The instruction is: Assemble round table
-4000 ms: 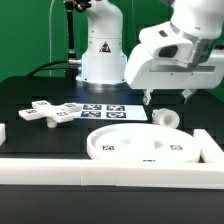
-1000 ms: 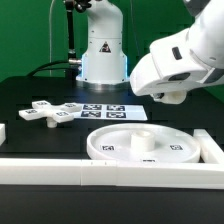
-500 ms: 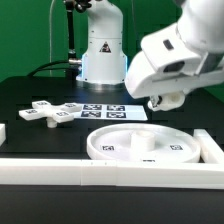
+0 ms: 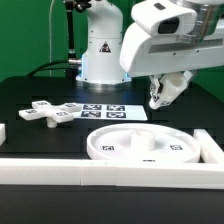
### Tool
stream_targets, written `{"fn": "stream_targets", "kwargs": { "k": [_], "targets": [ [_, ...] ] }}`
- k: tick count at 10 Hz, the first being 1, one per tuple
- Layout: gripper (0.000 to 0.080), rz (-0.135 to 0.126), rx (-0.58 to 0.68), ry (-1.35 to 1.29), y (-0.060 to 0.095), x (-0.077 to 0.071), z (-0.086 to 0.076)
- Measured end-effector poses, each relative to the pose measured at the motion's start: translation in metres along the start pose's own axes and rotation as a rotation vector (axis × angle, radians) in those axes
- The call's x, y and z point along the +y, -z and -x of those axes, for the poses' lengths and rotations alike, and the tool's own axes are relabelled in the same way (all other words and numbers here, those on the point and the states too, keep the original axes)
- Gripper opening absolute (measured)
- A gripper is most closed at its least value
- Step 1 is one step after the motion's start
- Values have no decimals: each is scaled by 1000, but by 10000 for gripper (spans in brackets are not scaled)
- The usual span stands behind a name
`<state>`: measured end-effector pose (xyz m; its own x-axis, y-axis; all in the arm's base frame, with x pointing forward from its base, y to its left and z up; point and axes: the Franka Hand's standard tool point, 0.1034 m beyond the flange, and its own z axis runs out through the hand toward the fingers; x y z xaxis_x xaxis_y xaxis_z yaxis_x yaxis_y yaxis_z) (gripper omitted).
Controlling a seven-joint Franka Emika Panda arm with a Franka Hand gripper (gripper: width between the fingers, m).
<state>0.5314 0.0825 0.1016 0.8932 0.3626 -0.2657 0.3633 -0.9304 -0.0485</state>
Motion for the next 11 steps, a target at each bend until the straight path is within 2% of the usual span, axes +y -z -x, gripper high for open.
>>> {"fn": "stream_targets", "kwargs": {
  "k": [2,3,4,5,6,7,9,10,11],
  "targets": [
    [410,25,134,2,2,6,-7],
    [410,38,171,58,13,13,-10],
    [410,67,281,73,23,16,-22],
    [410,87,361,109,9,7,-6],
    [410,71,360,121,3,11,15],
    [410,94,442,105,12,21,6],
    [410,146,552,121,9,33,10],
    [410,146,558,109,5,38,15],
    [410,127,524,109,9,39,14]
  ]
}}
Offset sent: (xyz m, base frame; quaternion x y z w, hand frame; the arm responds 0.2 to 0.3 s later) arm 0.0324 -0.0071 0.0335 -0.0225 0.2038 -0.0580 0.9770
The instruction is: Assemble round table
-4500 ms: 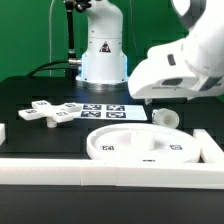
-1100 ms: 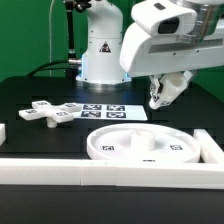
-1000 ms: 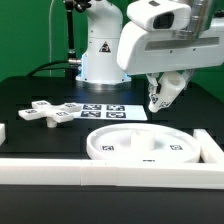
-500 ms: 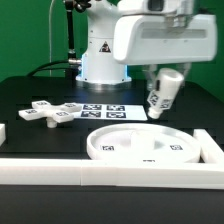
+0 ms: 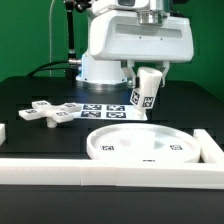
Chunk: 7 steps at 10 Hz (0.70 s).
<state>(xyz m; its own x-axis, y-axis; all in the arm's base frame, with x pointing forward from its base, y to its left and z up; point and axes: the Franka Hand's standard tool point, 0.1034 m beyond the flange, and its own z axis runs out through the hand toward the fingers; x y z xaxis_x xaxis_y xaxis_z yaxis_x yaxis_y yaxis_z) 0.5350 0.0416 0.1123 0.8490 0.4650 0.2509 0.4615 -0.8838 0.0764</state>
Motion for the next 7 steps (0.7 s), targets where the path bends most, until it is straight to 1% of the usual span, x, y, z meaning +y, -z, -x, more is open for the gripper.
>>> {"fn": "stream_targets", "kwargs": {
  "k": [1,2,5,7],
  "targets": [
    [410,-1,1,-2,4,9,-9],
    [410,9,18,0,6,12,-15],
    [410,6,11,0,4,10,-12],
    [410,2,12,1,-9,13,-22]
  ]
}}
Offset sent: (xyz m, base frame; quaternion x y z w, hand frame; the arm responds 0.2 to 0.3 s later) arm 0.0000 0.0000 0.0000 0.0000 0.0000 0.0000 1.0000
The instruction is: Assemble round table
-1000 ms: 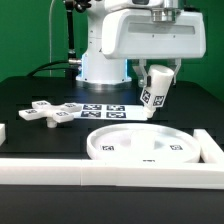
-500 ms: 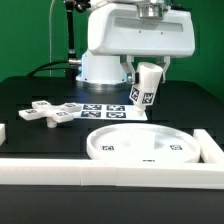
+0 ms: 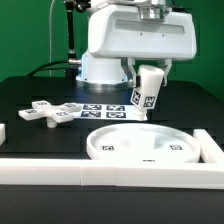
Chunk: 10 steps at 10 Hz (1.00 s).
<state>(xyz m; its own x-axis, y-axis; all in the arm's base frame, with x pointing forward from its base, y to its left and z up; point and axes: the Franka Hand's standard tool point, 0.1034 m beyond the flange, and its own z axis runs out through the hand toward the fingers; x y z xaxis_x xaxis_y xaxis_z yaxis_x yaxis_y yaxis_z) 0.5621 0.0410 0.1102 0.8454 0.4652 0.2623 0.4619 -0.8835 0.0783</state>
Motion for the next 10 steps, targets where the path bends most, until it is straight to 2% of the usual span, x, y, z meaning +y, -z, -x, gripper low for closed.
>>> {"fn": "stream_targets", "kwargs": {
  "k": [1,4,10],
  "targets": [
    [410,1,5,2,-5,0,-4],
    [410,-3,2,7,-18,-6,-1],
    [410,-11,-19,5,-26,-9,9]
  ]
}}
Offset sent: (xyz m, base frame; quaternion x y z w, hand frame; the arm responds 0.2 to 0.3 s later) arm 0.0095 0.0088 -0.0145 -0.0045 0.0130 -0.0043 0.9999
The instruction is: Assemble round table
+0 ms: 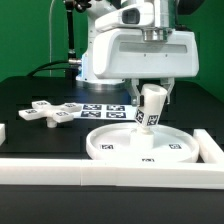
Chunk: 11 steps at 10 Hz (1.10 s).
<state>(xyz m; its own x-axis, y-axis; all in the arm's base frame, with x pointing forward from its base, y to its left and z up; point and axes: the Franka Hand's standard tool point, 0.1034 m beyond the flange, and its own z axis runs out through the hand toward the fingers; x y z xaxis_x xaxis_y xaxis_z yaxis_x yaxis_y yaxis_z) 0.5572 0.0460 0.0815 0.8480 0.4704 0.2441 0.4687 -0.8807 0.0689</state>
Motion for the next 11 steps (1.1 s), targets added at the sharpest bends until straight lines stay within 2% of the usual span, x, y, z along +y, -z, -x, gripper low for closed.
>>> {"fn": "stream_targets", "kwargs": {
  "k": [4,7,8,9,10,11],
  "targets": [
    [410,12,18,-1,-2,1,2],
    [410,37,55,-2,-2,3,4],
    [410,37,55,-2,-2,3,4],
    [473,36,55,-2,-2,3,4],
    [473,36,55,-2,-2,3,4],
    [589,37,55,-2,-2,3,4]
  ]
}}
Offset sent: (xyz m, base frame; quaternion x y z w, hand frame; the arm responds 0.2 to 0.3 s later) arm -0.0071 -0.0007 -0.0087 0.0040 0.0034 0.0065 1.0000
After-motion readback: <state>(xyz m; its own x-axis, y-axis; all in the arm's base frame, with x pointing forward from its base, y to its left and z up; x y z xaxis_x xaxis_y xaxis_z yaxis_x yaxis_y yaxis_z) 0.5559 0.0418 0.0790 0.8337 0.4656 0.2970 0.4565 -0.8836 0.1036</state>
